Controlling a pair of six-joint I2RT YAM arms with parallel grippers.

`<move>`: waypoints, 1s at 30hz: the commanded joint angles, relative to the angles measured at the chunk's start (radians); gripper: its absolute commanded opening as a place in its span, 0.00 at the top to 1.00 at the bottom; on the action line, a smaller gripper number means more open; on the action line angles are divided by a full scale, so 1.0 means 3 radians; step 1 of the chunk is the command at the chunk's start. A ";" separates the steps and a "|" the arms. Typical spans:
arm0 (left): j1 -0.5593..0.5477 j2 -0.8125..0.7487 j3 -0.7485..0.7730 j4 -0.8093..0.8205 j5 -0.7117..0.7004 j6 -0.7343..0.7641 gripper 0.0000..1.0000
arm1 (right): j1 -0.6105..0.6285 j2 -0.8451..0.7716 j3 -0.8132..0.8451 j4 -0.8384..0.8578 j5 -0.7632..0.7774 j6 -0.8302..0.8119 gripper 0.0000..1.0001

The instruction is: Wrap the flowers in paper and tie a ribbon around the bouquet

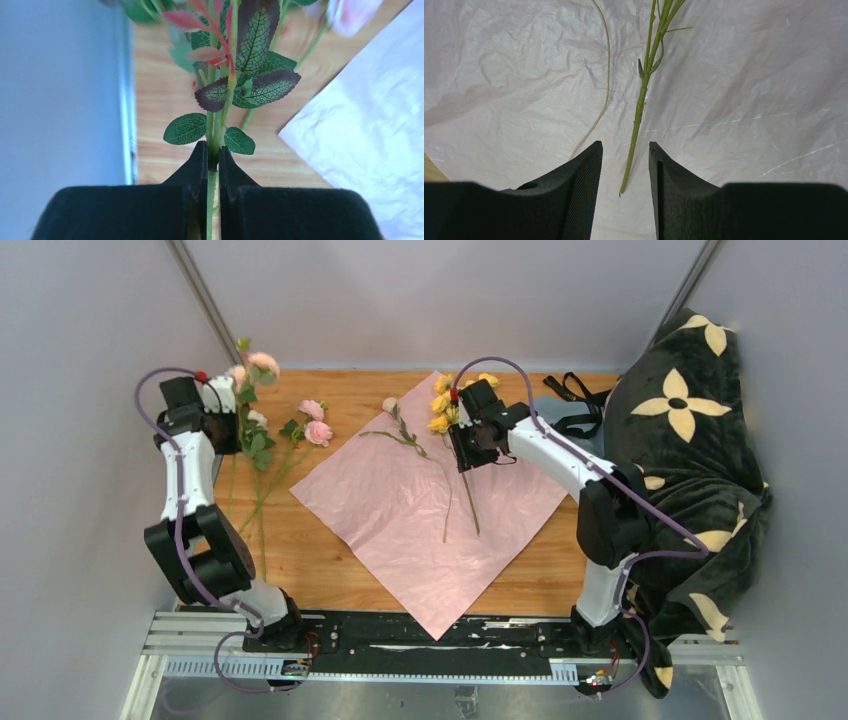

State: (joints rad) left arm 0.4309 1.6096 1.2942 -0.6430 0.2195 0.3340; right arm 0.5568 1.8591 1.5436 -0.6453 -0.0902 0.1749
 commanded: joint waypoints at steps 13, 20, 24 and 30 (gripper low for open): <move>-0.0823 -0.0985 0.0741 -0.0092 0.3098 -0.0816 1.00 | 0.0716 -0.1123 -0.0384 0.3249 -0.1601 0.0328 0.28; -0.1345 -0.1114 0.0783 -0.0100 0.3259 -0.0956 1.00 | 0.0840 -0.0817 -0.0265 0.4191 -0.1092 0.1191 0.26; -0.1400 -0.1148 0.0739 -0.0101 0.3225 -0.0960 1.00 | 0.0854 -0.0722 -0.0339 0.4508 -0.0957 0.1407 0.30; -0.1583 -0.1183 0.0686 -0.0100 0.3274 -0.0929 1.00 | 0.0854 -0.0611 -0.0300 0.4652 -0.0885 0.1569 0.57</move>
State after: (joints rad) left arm -0.0235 1.2770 1.4944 -0.6617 1.1629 0.0669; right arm 0.8051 1.6650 1.4483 0.6384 -0.4000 0.5789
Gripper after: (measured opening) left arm 0.041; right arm 0.545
